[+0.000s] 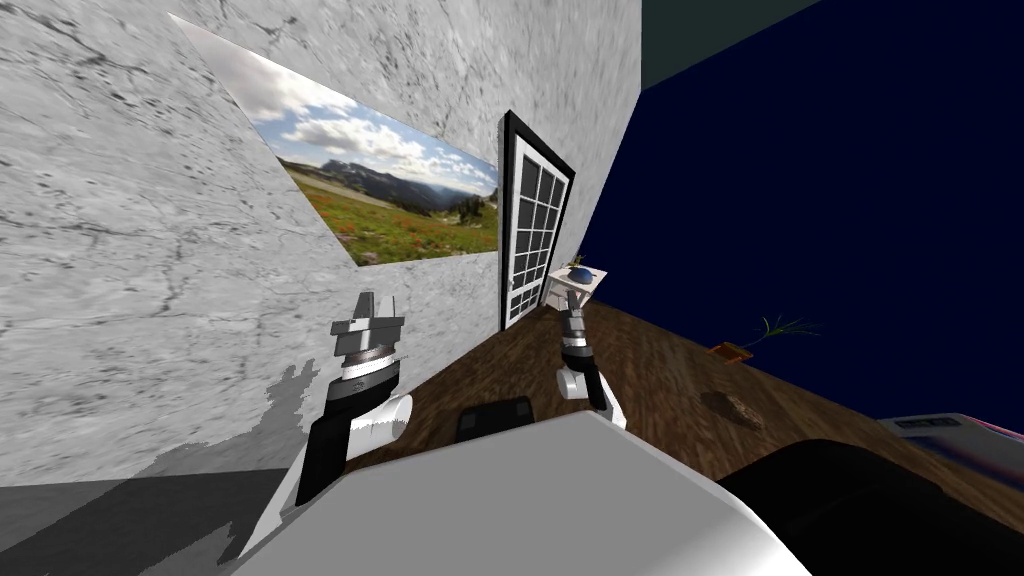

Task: Pull the door open

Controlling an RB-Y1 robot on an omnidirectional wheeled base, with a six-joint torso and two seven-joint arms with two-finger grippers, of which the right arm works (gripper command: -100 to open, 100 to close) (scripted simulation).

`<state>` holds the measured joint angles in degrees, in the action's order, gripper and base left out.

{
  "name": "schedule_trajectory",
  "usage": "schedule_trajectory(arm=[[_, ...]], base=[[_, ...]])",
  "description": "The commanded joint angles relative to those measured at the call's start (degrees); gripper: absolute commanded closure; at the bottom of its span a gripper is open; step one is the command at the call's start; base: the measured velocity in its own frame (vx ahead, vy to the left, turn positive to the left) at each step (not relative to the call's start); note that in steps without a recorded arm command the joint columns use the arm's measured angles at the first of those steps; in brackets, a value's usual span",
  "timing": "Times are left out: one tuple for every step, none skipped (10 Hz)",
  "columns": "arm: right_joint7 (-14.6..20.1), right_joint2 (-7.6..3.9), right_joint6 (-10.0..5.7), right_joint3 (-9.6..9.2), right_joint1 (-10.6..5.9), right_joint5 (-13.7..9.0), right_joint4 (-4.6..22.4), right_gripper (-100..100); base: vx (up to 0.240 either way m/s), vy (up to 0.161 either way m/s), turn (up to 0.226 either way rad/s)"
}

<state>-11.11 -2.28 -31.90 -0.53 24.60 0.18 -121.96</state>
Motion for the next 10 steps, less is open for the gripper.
schedule_trajectory(arm=[[-1.3, -0.40, -0.54, 0.20, -0.93, 0.5, 2.2, -100], [-2.1, -0.67, -0.96, 0.32, -1.35, 0.9, 3.6, -100], [-2.9, -0.95, -1.38, 0.44, -1.77, 1.2, 4.9, -100], [-3.7, -1.23, -1.80, 0.56, -2.19, 1.6, 6.3, -100], [-4.6, -1.51, -2.22, 0.68, -2.60, 1.9, 7.7, -100], [-5.4, -1.78, -2.64, 0.80, -3.02, 2.3, 9.1, -100], [-6.2, -2.05, -3.09, 0.92, -3.46, 2.6, 10.5, -100], [-7.1, -2.32, -3.56, 1.06, -3.92, 3.0, 12.0, -100], [-8.0, -2.58, -4.02, 1.19, -4.38, 3.4, 13.5, -100], [-8.9, -2.85, -4.49, 1.32, -4.85, 3.8, 15.1, -100]], base=[[0.095, -0.041, 0.044], [0.098, -0.032, 0.058], [0.093, -0.020, 0.056], [0.080, -0.030, 0.049], [0.086, -0.040, 0.057], [0.095, -0.028, 0.059], [0.103, -0.014, 0.052], [0.090, -0.019, 0.054], [0.093, -0.037, 0.080], [0.105, -0.049, 0.064]])
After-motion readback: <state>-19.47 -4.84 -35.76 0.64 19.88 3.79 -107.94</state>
